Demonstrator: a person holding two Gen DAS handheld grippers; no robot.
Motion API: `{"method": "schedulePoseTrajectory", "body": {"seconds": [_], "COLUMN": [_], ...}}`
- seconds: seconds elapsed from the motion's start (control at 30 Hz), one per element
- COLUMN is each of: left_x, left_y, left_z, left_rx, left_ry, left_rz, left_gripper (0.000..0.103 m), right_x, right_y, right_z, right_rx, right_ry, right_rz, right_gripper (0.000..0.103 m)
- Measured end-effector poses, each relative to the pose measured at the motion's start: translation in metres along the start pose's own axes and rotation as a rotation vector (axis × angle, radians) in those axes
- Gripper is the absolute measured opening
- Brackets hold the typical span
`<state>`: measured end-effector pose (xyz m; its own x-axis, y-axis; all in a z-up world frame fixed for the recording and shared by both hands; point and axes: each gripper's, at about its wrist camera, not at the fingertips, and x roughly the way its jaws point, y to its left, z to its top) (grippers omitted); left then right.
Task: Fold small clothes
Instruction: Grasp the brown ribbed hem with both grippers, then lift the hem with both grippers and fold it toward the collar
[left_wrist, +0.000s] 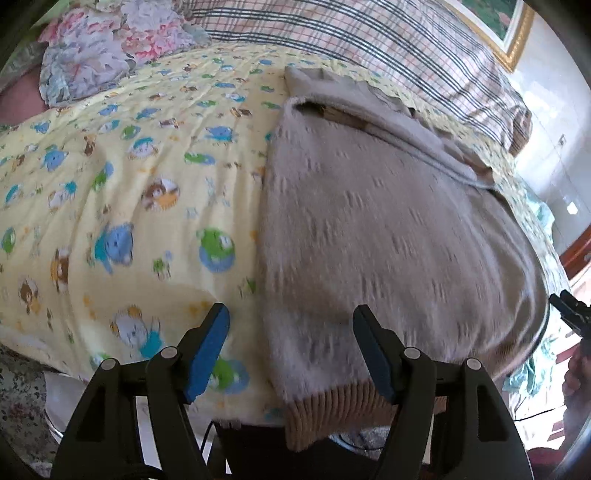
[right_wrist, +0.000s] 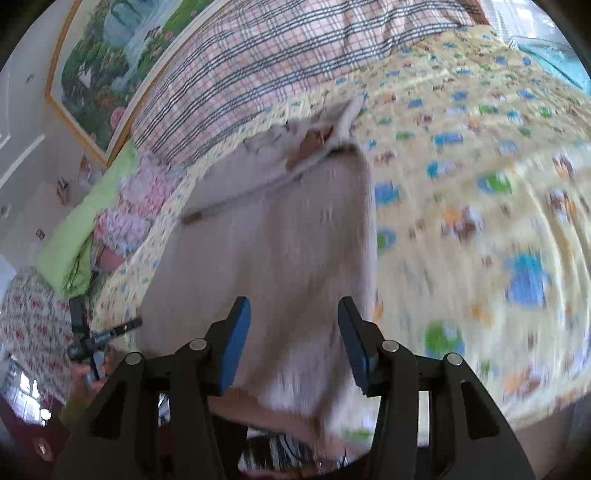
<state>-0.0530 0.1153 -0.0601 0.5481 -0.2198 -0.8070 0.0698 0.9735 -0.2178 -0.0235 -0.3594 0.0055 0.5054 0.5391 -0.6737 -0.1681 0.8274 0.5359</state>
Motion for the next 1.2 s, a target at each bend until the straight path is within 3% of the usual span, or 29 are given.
{"method": "schedulePoseTrajectory", "body": {"seconds": [0.23, 0.37, 0.5, 0.6, 0.67, 0.83, 0.93, 0.97, 1.0, 1.07, 1.13, 1.2], "left_x": [-0.001, -0.001, 0.0, -0.001, -0.002, -0.001, -0.001, -0.001, -0.002, -0.004, -0.01, -0.02], "left_y": [0.001, -0.004, -0.009, -0.008, -0.009, -0.012, -0.008, -0.006, -0.004, -0.001, -0.003, -0.006], "left_z": [-0.024, -0.037, -0.047, -0.05, -0.052, -0.054, -0.053, -0.053, -0.052, -0.051, -0.051, -0.05], "left_rx": [0.013, 0.018, 0.045, 0.049, 0.053, 0.081, 0.076, 0.076, 0.077, 0.083, 0.101, 0.112], "left_ry": [0.003, 0.021, 0.004, -0.003, 0.009, 0.015, 0.02, 0.02, 0.017, 0.015, 0.001, -0.024], "left_rz": [-0.02, -0.07, -0.075, -0.099, -0.131, -0.133, -0.124, -0.12, -0.117, -0.126, -0.124, -0.141], "left_gripper": [0.068, 0.068, 0.067, 0.063, 0.053, 0.041, 0.025, 0.014, 0.01, 0.007, 0.006, 0.006], "right_x": [-0.011, -0.01, -0.002, 0.008, 0.016, 0.036, 0.042, 0.041, 0.041, 0.04, 0.038, 0.031], "right_y": [-0.013, -0.015, -0.018, -0.018, -0.014, -0.004, 0.001, 0.002, 0.003, 0.005, 0.003, -0.001], "right_z": [-0.039, -0.047, -0.056, -0.062, -0.066, -0.072, -0.076, -0.076, -0.076, -0.077, -0.075, -0.073], "right_rx": [0.032, 0.013, -0.003, -0.015, -0.028, -0.06, -0.093, -0.099, -0.109, -0.122, -0.108, -0.091], "right_ry": [0.035, 0.074, 0.122, 0.157, 0.174, 0.212, 0.221, 0.223, 0.221, 0.225, 0.228, 0.217], "right_rz": [0.054, 0.054, 0.074, 0.084, 0.097, 0.137, 0.139, 0.145, 0.146, 0.135, 0.153, 0.196], "right_gripper": [0.051, 0.051, 0.051, 0.051, 0.051, 0.051, 0.051, 0.05, 0.048, 0.026, 0.013, 0.011]}}
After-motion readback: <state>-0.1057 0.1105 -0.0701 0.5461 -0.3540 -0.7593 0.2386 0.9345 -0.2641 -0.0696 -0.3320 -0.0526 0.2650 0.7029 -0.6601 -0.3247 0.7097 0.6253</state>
